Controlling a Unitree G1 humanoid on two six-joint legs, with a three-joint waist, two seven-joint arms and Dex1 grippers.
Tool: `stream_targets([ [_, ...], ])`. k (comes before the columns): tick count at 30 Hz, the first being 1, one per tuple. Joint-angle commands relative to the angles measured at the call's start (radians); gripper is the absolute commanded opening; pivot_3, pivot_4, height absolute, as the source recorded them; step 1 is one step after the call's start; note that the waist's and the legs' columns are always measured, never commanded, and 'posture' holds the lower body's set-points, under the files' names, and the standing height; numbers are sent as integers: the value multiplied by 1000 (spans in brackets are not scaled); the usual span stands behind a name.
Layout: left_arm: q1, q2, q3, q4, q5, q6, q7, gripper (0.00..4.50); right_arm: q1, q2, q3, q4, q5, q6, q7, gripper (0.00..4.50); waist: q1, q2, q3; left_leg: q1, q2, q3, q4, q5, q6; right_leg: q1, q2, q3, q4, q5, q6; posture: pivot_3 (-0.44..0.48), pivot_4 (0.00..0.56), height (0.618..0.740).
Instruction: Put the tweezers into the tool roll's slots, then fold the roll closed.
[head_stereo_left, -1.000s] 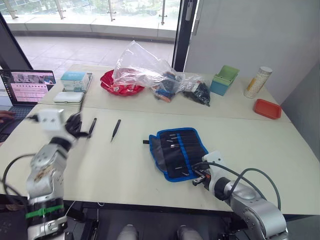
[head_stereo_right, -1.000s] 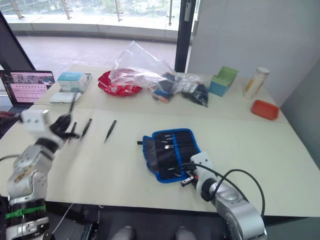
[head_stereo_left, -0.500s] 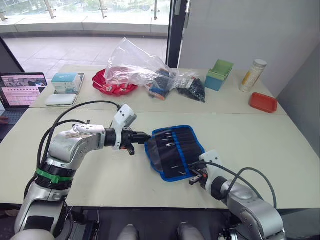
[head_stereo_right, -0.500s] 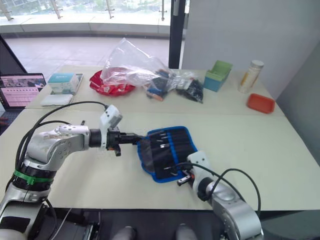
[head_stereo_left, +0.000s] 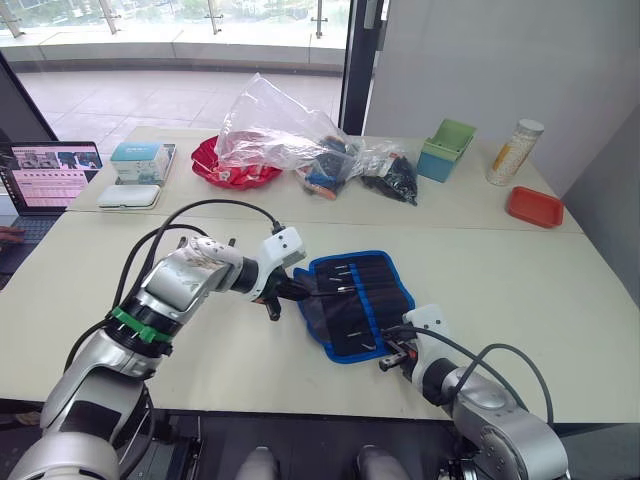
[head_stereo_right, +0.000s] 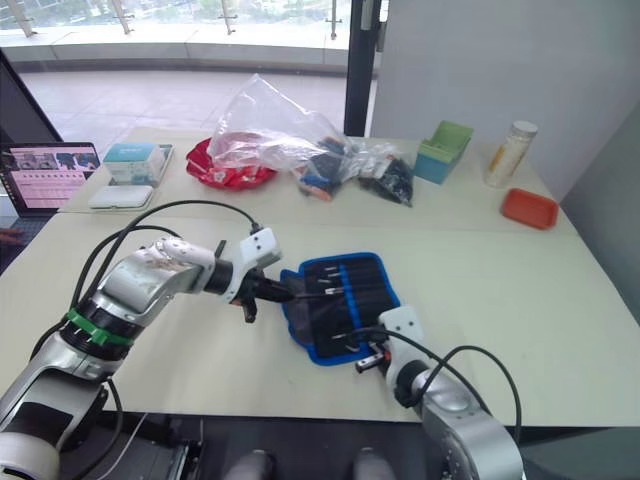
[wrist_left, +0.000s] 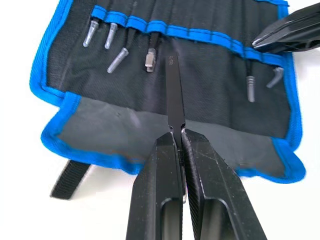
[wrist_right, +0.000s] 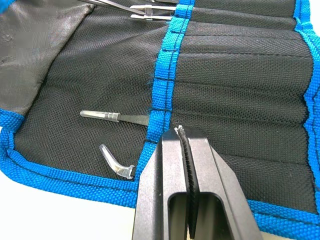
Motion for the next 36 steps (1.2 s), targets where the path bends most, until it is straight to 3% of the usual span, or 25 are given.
stream_targets([
  [1, -33, -25, -7, 6, 33, -45, -28, 27, 46, -1, 8, 91, -31, 52, -33, 0, 0, 0, 0, 0, 0, 0, 0, 0, 0, 0, 0, 0, 0, 0, 0, 0, 150, 740],
  [22, -57, -138, -80, 66, 209, -169, -74, 27, 70, 16, 8, 59, -27, 57, -61, 0, 3, 1, 0, -1, 0, 0, 1, 0, 0, 0, 0, 0, 1, 0, 0, 0, 150, 740],
  [26, -77, -201, -88, 116, 239, -203, -62, 27, 76, 18, 8, 52, -23, 61, -67, 0, 7, 1, 0, -2, -1, 0, 2, 0, 0, 0, 0, 0, 1, 0, 0, 0, 150, 740],
  [36, -165, -441, -76, 442, 312, -355, 4, 27, 89, 18, 15, 28, -17, 82, -73, 0, 15, 1, 0, -4, -2, -1, 3, 0, 1, 0, -1, -1, 1, 0, 0, 0, 150, 740],
])
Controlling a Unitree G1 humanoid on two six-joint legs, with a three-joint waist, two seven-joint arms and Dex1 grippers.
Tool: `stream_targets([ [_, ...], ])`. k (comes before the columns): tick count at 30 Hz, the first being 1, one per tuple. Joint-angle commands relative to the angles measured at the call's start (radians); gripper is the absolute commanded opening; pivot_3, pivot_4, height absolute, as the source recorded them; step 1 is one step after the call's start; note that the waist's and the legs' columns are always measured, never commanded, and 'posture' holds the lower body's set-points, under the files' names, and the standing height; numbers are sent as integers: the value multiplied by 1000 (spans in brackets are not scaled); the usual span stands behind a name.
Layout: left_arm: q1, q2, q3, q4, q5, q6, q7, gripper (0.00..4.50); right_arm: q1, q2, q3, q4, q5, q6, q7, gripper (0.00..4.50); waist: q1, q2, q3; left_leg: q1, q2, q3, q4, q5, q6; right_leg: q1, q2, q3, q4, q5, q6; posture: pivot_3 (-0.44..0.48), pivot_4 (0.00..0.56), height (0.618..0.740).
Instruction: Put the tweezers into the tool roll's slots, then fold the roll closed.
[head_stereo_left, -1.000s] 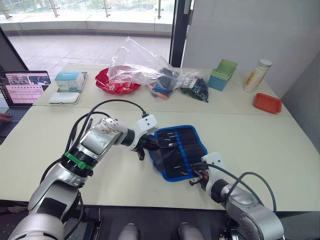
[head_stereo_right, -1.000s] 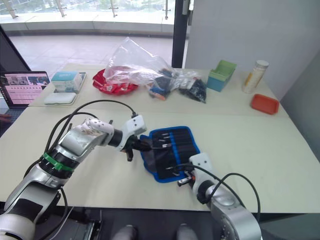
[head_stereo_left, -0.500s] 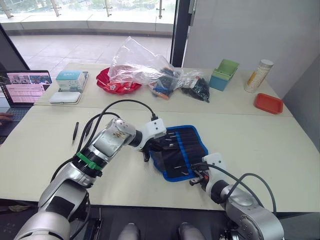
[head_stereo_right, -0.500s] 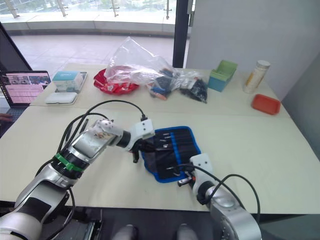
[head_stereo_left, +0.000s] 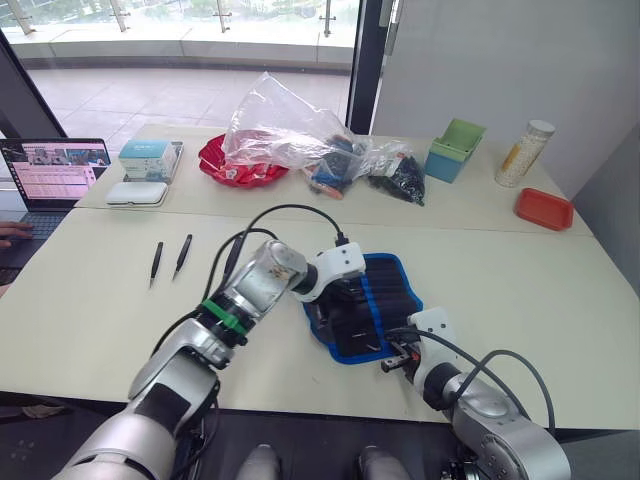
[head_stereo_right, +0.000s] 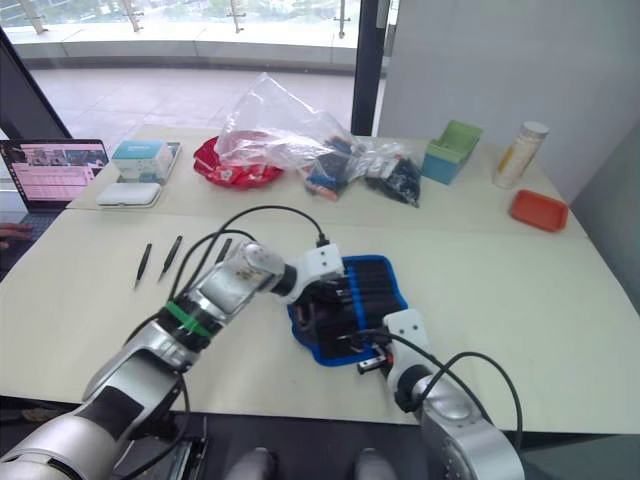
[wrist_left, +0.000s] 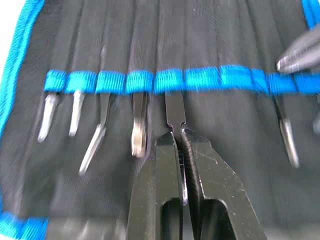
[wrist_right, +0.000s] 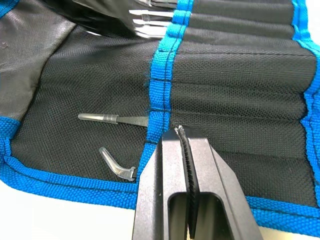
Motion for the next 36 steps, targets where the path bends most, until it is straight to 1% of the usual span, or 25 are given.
stream_targets([
  [1, -51, -59, 21, 96, 24, -82, 20, 27, 46, -3, 19, 71, -9, 82, -12, 0, 1, 0, 0, 0, 0, 0, 0, 0, 0, 0, 0, 0, 0, 0, 0, 0, 150, 740],
  [4, -65, -97, 31, 186, 43, -129, 34, 27, 51, -1, 24, 67, -8, 84, -15, 0, 6, 0, 0, 0, 0, 0, 0, 0, 0, 0, 0, 0, 0, 0, 0, 0, 150, 740],
  [6, -58, -106, 38, 210, 50, -144, 31, 27, 56, 0, 24, 63, -7, 83, -16, 0, 12, 0, 0, 1, -1, 0, 1, 0, 0, 1, 0, 0, 0, 0, 0, 0, 150, 740],
  [13, -45, -84, 71, 180, 52, -135, 9, 27, 62, 2, 19, 63, -11, 80, -17, 0, 14, 1, 0, 1, -1, 0, 3, 0, 0, 3, 0, 0, 0, 0, 2, 0, 150, 740],
  [15, -48, -68, 94, 150, 45, -120, 7, 718, 62, 2, 19, 67, -13, 78, -17, 0, 13, 1, 0, 1, -1, 0, 3, 0, 0, 2, 0, 0, 0, 0, 2, 0, 150, 740],
  [17, -44, -34, 122, 86, 31, -97, -8, 1249, 55, 4, 19, 74, -15, 77, -18, 0, 12, 1, 0, 1, -1, -1, 2, 0, 0, 2, 0, 0, 1, 0, 2, 0, 150, 740],
  [21, -7, 51, 191, -114, -30, 13, -59, 2608, 37, 4, 17, 96, -18, 73, -13, 0, 5, 1, 0, 1, 0, -1, 1, 0, 0, 1, 0, 0, 1, 3, -3, 0, 150, 740],
  [24, 32, 113, 288, -279, -135, 154, -85, 3573, 21, -2, 23, 112, -20, 71, 0, 0, -3, 2, 0, 1, 0, -1, 0, 0, 0, 1, 0, 0, 1, 3, -4, 0, 150, 740],
  [26, 67, 157, 360, -343, -174, 207, -61, 4371, 6, -8, 28, 126, -21, 69, 9, 0, -10, 2, 0, 1, 0, -1, 1, 0, 0, 1, 0, 0, 2, 3, -4, 0, 150, 740],
  [27, 87, 174, 398, -364, -188, 222, -40, 4447, 0, -11, 28, 133, -21, 67, 14, 0, -15, 2, 0, 2, 0, -1, 1, 0, 0, 2, 0, 0, 2, 3, -3, 0, 150, 740],
  [29, 142, 172, 545, -398, -232, 227, 58, 4447, -15, -18, 28, 146, -20, 65, 26, 0, -18, 3, 0, 4, 0, -1, 1, 0, 0, 3, 0, 0, 2, 3, -3, 0, 150, 740],
  [31, 216, 180, 656, -438, -250, 183, 136, 4447, -23, -28, 27, 152, -20, 64, 39, 0, -20, 3, 0, 7, 1, -1, 0, 0, 0, 4, 1, 0, 2, 2, -2, 0, 150, 740],
  [34, 367, 229, 759, -532, -242, 139, 211, 4447, -29, -44, 22, 159, -19, 64, 57, 0, -25, 3, 0, 9, 1, -1, -1, 0, 0, 5, 0, 1, 2, 3, -3, 0, 150, 740],
  [36, 509, 275, 821, -607, -230, 127, 245, 4447, -34, -56, 15, 167, -19, 64, 70, 0, -27, 3, -1, 9, 1, 0, -1, 0, 0, 5, 1, 1, 3, 4, -5, 0, 150, 740],
])
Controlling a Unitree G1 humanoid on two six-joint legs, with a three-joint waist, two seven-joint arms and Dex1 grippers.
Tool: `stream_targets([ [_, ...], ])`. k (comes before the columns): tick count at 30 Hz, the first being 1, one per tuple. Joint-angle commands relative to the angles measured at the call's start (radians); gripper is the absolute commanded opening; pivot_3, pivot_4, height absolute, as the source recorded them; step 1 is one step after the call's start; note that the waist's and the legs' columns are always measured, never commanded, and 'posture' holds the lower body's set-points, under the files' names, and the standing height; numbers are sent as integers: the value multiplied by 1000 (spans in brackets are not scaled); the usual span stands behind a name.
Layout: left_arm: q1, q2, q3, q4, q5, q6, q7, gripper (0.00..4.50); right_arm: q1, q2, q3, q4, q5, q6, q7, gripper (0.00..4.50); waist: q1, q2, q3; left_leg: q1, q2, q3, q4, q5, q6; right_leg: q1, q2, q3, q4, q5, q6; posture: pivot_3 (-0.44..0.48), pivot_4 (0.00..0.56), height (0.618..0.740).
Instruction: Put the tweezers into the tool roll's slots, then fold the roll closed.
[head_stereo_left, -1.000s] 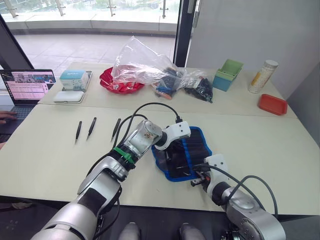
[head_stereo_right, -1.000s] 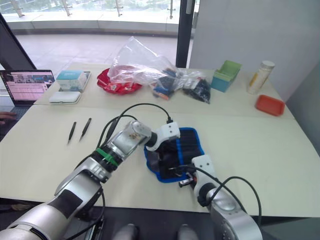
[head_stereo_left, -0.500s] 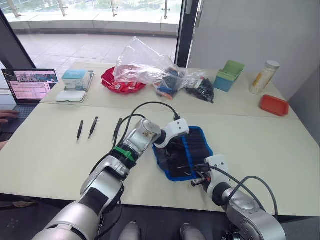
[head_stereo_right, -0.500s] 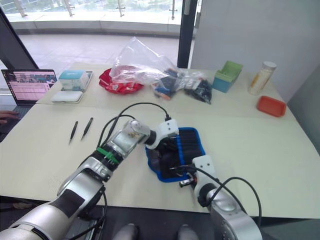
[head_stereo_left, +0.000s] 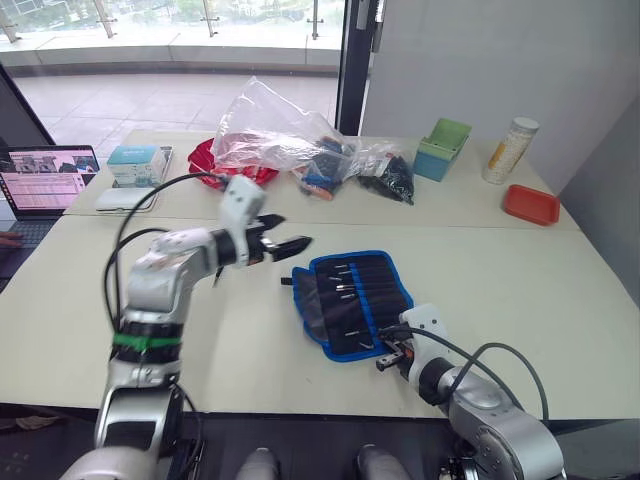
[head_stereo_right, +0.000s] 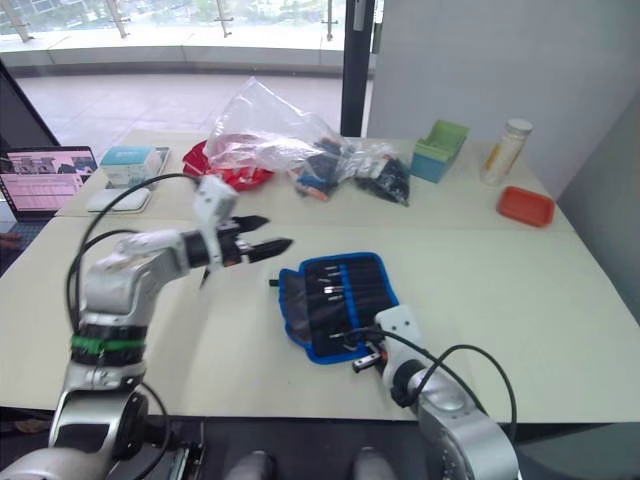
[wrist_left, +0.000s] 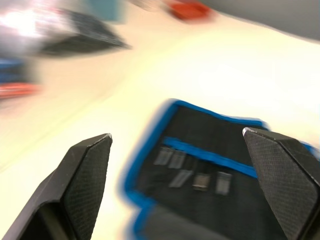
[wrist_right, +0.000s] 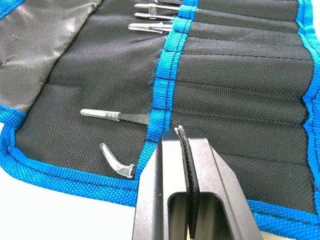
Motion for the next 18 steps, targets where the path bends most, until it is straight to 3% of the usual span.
stream_targets([
  [1, 184, 65, 119, -148, 7, -50, 78, 4447, 23, -27, -3, 120, -8, 64, 10, 0, -2, 0, 0, 1, 0, 1, -1, 0, 0, 0, 0, 1, 0, 0, 0, 0, 150, 740],
  [6, 460, -6, 323, -312, -35, -60, 223, 4447, 16, -48, -21, 137, -5, 59, 35, 0, 11, -4, -2, 2, 0, 1, 0, 0, -1, 2, -1, 0, -1, 1, -2, 0, 150, 740],
  [11, 783, -137, 498, -470, -86, -144, 283, 4447, 9, -74, -23, 151, -3, 55, 68, 0, 13, -7, -3, 2, 0, 1, 0, 0, -1, 2, -1, 1, -2, 1, -2, 0, 150, 740],
  [18, 1026, -210, 563, -505, -116, -291, 293, 4447, -1, -94, -13, 165, 0, 50, 98, 0, 32, -11, -5, 4, 0, 1, 0, -1, -1, 2, -2, 0, -8, -5, -2, 0, 150, 740],
])
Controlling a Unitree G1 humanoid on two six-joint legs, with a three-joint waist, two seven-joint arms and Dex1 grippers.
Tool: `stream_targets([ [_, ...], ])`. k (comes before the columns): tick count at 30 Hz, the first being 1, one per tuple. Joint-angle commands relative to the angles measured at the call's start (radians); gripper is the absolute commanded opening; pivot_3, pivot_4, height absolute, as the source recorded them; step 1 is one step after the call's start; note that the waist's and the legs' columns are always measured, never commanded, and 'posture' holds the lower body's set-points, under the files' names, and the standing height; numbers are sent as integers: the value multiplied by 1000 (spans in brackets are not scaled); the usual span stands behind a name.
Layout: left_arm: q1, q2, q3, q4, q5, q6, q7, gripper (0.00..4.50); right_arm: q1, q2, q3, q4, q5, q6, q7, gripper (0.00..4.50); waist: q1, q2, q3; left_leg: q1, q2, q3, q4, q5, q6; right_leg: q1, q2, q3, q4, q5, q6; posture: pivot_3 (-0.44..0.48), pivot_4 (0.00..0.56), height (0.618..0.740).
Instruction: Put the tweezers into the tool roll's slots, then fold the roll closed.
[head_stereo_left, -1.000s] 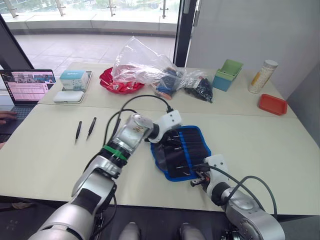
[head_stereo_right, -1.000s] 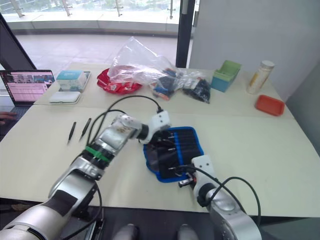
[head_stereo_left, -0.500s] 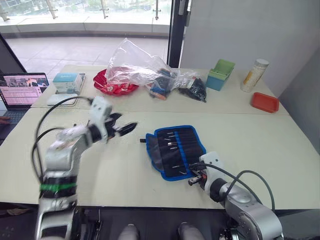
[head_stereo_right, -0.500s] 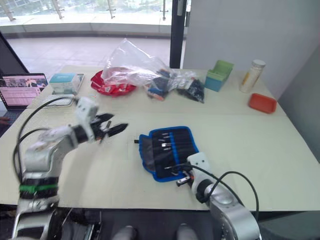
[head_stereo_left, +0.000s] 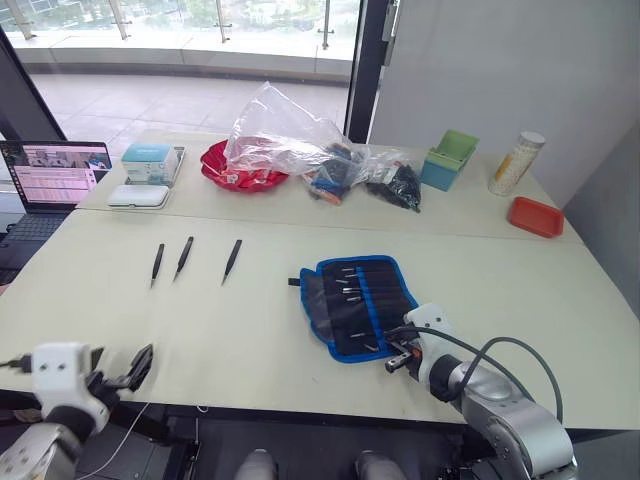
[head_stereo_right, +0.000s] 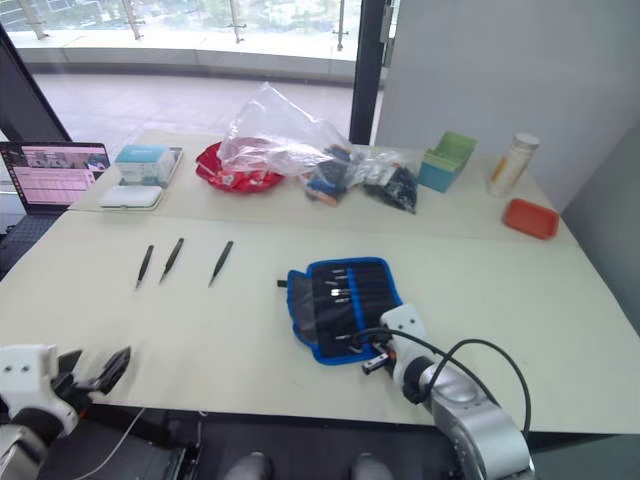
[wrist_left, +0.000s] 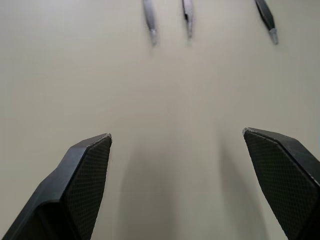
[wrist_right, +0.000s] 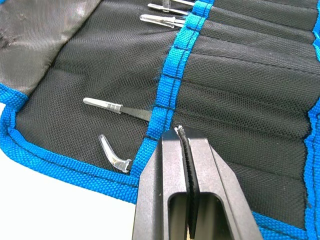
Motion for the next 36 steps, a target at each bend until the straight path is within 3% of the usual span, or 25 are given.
stream_targets([
  [1, 33, -13, 16, -13, -19, -91, 13, 4447, 24, -13, 17, 106, -12, 49, 0, 0, 2, -1, 0, 0, 0, 0, 0, 0, 0, 0, 0, 0, 0, -1, -2, 0, 150, 740],
  [7, 23, 0, 5, 27, -34, -142, 35, 4447, 22, -10, 29, 109, -15, 48, 7, 0, 3, -1, -1, 0, 1, 1, 0, 0, 0, 0, 0, 0, 0, -1, -2, 0, 150, 740],
  [14, -57, 66, -35, 248, -27, -218, 16, 4447, 19, 2, 33, 105, -18, 50, 1, 0, -2, -1, -1, 0, 1, 1, -1, 0, -1, -1, 1, 0, 0, 2, 2, 0, 150, 740],
  [25, -370, 210, -205, 711, 93, -318, 48, 4447, 11, 33, 28, 105, -24, 50, -25, 0, 2, 10, -6, 2, 1, 1, -2, 0, 0, -1, 1, 0, 1, 2, 3, 0, 150, 740],
  [36, -706, 238, -380, 1045, 199, -352, 93, 4447, 7, 43, 19, 98, -28, 53, -38, 0, 9, 21, -17, 3, 0, 1, -1, 2, 0, 0, 1, 0, 3, 3, 5, 0, 150, 740],
])
